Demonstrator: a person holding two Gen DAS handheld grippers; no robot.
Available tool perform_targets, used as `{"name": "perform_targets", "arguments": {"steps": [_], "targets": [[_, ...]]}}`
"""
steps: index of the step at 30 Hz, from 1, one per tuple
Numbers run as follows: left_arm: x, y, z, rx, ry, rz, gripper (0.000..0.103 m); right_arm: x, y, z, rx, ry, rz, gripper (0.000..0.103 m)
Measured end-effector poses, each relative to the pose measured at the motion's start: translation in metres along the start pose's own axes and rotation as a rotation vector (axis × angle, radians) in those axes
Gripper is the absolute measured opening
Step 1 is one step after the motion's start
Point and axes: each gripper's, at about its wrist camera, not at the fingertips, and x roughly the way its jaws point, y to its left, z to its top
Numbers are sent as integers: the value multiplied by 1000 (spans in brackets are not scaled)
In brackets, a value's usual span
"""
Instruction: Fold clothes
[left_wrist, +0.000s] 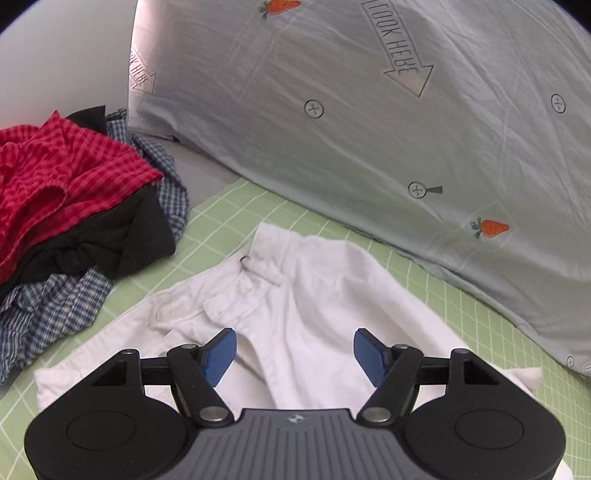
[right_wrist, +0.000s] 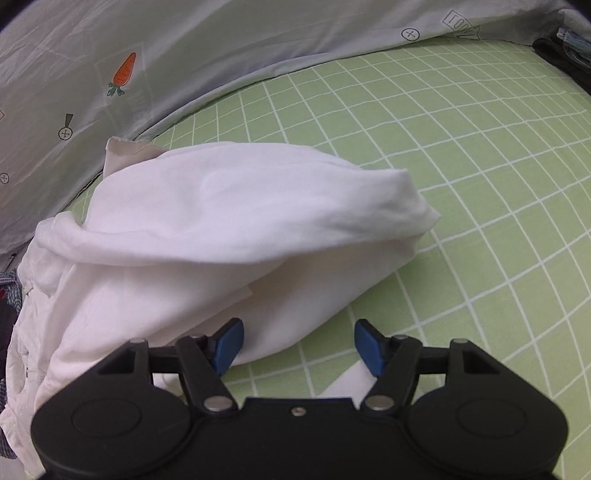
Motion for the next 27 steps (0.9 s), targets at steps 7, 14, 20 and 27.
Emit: {"name": "perform_targets", "arguments": {"steps": [7, 14, 20, 27], "targets": [[9, 44, -48, 18, 139, 118, 71, 10, 9, 3, 13, -14, 63, 46], [17, 44, -60, 50, 172, 144, 72, -15, 6, 43, -85, -218, 5, 3], [23, 44, -61, 68, 182, 134, 75, -67, 23, 115, -367, -529, -167, 3], [25, 35, -65, 119, 180, 158, 75, -34, 58, 124, -615, -533, -309, 32]]}}
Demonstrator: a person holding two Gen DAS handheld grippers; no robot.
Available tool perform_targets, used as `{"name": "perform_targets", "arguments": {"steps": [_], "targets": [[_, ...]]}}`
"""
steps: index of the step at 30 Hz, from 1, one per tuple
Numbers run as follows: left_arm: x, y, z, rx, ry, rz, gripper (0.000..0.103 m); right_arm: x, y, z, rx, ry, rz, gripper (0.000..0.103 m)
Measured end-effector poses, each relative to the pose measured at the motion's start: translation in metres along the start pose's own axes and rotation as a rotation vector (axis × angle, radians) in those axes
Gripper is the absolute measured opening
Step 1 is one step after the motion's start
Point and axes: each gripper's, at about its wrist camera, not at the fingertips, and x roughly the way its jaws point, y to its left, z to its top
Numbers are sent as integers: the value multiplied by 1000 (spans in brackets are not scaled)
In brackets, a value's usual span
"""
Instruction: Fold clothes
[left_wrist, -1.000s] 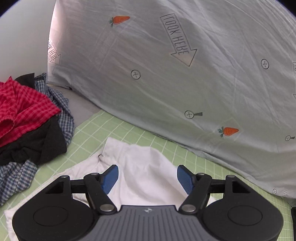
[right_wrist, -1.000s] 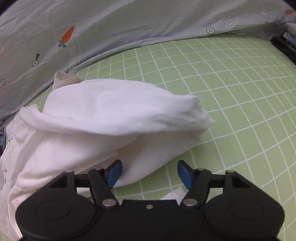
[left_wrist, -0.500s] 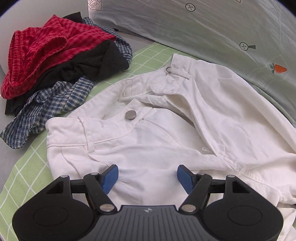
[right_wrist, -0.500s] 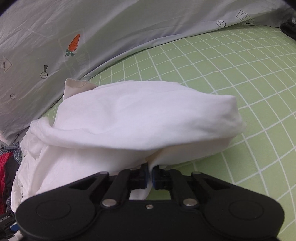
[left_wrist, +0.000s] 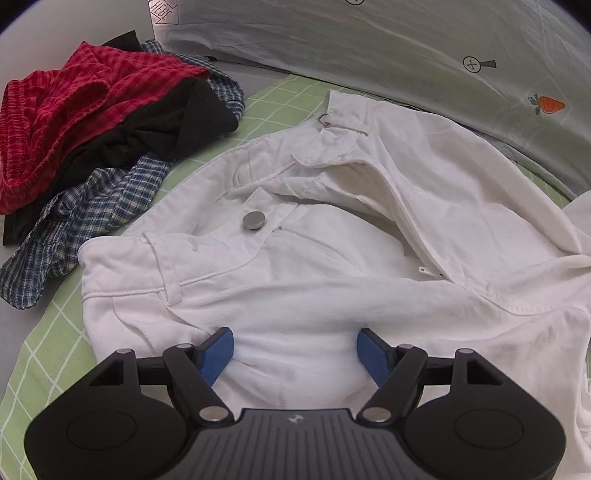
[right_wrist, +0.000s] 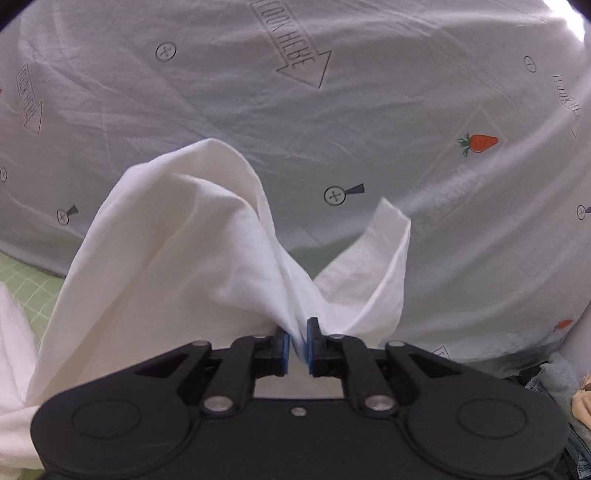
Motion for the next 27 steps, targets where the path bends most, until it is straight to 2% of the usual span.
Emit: {"name": "perform_targets", "arguments": {"steps": [1, 4, 9, 13, 17, 19, 22, 27], "targets": [[-1, 0, 0, -3, 1, -1, 75, 3, 4, -9, 7, 46, 3, 40], [-5, 5, 0, -24, 6, -16, 75, 0, 7, -44, 80, 147, 47, 42], [-11, 12, -2, -42, 18, -34, 75, -31, 6, -118, 209, 329, 94, 43], [-18, 12, -8, -26, 19, -29, 75, -59, 2, -161, 365, 418, 166, 42], [-26, 14, -20, -15, 26, -23, 75, -76, 5, -183, 482, 451, 263, 43], [-29, 16, -28, -17, 37, -19, 75, -78, 8, -187, 506, 464, 282, 45], [-33, 19, -43, -32, 71, 1, 75, -80, 12, -187, 443, 451, 299, 52], [-43, 18, -60, -25, 65, 12, 76, -82, 19, -187, 339, 429, 328, 60]]}}
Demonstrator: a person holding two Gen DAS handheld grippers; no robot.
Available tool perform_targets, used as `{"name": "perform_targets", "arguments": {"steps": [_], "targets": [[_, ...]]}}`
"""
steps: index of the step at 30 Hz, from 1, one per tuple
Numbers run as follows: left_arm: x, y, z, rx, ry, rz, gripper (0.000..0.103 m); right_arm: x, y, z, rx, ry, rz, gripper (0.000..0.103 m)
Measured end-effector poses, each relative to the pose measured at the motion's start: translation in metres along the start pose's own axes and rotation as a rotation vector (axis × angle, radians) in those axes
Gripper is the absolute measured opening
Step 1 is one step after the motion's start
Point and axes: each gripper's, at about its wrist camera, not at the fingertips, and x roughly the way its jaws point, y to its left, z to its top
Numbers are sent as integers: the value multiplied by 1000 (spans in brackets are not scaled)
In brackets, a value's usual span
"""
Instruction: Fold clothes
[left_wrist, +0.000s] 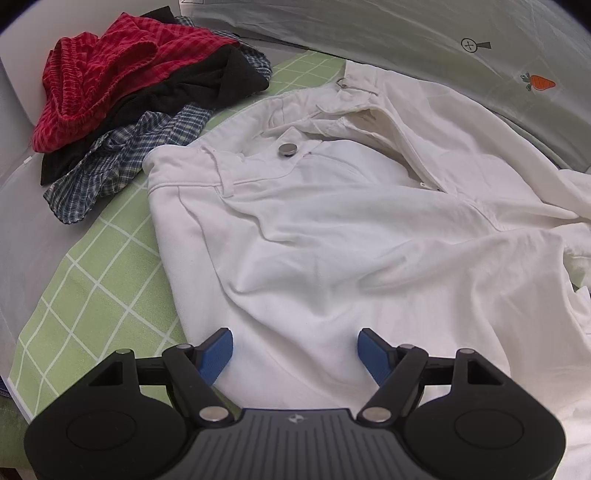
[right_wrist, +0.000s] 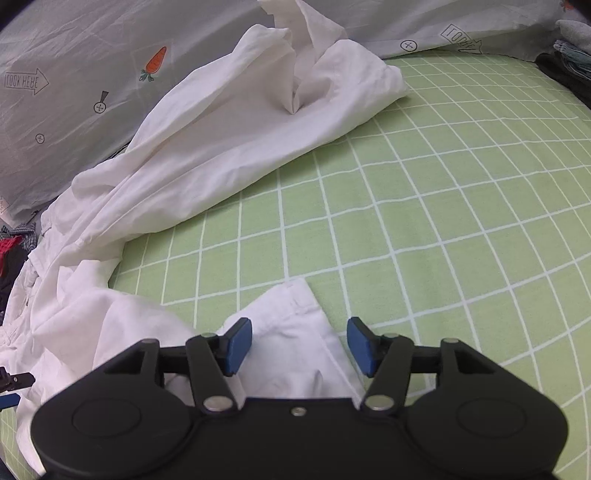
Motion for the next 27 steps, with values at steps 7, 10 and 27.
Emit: {"name": "perform_targets", "arguments": {"steps": [7, 10, 27], "targets": [[0, -7, -8, -7, 22, 36, 80, -2, 7, -3, -133, -11, 14, 13], [0, -9, -10, -4, 26, 50, 80, -11, 0, -2, -129, -60, -1, 6], [0, -3, -16, -72, 47, 2, 83, -94, -152, 54, 126, -495, -794, 6]]}}
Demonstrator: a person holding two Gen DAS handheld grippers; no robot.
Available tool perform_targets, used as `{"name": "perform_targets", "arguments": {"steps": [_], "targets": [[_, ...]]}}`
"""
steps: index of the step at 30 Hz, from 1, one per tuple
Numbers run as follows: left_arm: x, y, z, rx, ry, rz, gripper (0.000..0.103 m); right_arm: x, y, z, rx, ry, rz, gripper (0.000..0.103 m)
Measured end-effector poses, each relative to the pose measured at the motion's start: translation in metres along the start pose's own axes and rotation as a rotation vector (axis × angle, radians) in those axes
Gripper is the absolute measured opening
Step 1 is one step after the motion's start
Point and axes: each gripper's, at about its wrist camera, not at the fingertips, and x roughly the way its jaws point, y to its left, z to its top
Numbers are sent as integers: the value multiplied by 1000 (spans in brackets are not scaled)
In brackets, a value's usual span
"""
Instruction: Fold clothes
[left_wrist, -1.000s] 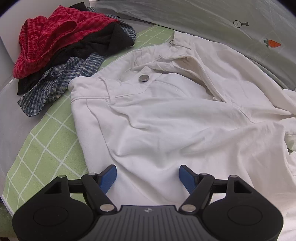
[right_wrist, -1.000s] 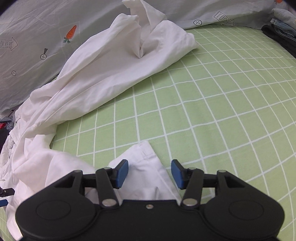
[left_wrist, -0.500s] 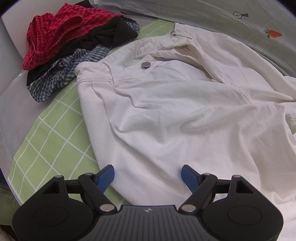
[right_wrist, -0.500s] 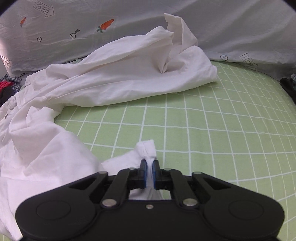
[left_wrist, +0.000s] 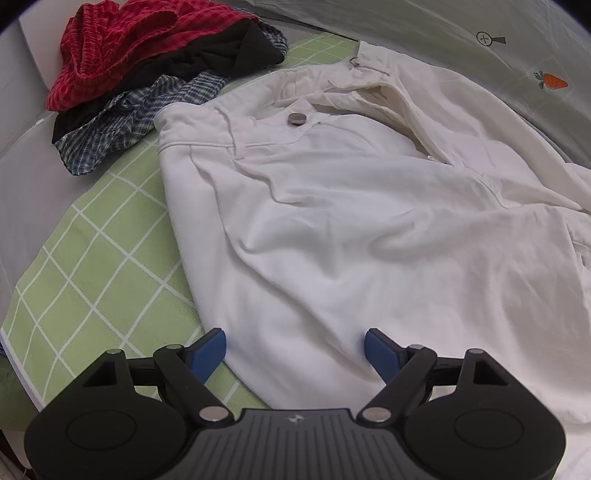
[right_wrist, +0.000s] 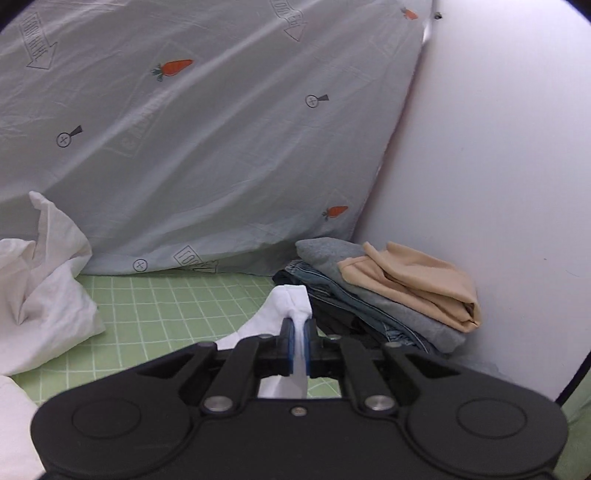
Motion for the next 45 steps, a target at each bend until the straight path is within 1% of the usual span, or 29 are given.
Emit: {"name": "perform_targets", "arguments": {"steps": [1, 3, 4, 5, 7, 9, 11, 13, 16, 18, 19, 21, 23, 24, 25, 26, 27, 28, 29, 30, 31, 32, 33, 34, 36, 40, 45], "targets": [[0, 0, 0, -2, 0, -1, 83, 7, -6, -4, 19, 32, -25, 7], [-2, 2, -1, -9, 2, -5, 83, 17, -10, -20, 30, 127, -57, 9], [-2, 4, -1, -17, 3, -8, 83, 21, -10, -30, 36, 176, -57, 17], [-3, 7, -1, -32, 5, -12, 83, 23, -11, -41, 42, 221, -43, 21], [-5, 16, 0, -69, 11, -20, 83, 22, -11, -58, 60, 285, 1, 45], [-8, 29, 0, -124, 7, -24, 83, 19, -10, -75, 85, 342, 52, 51], [-12, 44, 2, -181, -5, -29, 83, 11, -4, -93, 124, 404, 109, 59], [-13, 56, 6, -228, -16, -28, 83, 8, -2, -102, 179, 441, 134, 72], [-4, 66, 14, -243, -21, 26, 83, 7, -2, -111, 270, 487, 157, 73], [5, 69, 17, -266, -13, 20, 83, 6, -2, -118, 330, 516, 173, 73], [7, 68, 19, -267, -16, 23, 85, 6, -2, -121, 360, 531, 181, 73], [11, 65, 22, -269, -21, 30, 85, 9, -6, -122, 430, 548, 189, 73], [14, 58, 24, -238, -28, 52, 83, 11, -6, -122, 435, 545, 195, 74], [14, 54, 23, -218, -34, 60, 79, 11, -5, -122, 427, 542, 197, 76], [14, 51, 23, -201, -41, 63, 75, 12, -4, -121, 419, 538, 200, 76], [13, 48, 23, -188, -50, 59, 66, 12, -3, -121, 412, 535, 202, 76], [12, 45, 23, -175, -58, 55, 56, 13, -2, -121, 404, 531, 205, 66], [12, 42, 23, -166, -64, 49, 50, 13, -1, -121, 395, 527, 210, 45], [11, 39, 22, -164, -68, 39, 39, 12, 0, -120, 387, 522, 215, 32], [11, 37, 21, -165, -74, 43, 31, 9, 0, -120, 374, 516, 213, 23], [9, 35, 19, -165, -85, 61, 25, 6, -1, -120, 357, 511, 204, 20], [8, 33, 18, -161, -95, 73, 16, 2, -2, -121, 341, 505, 195, 18], [5, 33, 15, -153, -104, 76, 11, -1, -3, -121, 325, 499, 186, 16], [1, 34, 13, -141, -112, 79, 9, -4, -4, -121, 308, 494, 177, 13], [-6, 36, 7, -121, -125, 81, 9, -10, -14, -123, 293, 493, 158, 12], [-15, 45, -10, -121, -116, 81, 9, -22, -36, -138, 246, 509, 148, 12], [-21, 51, -24, -115, -105, 105, 9, -36, -44, -151, 201, 503, 154, 13]]}}
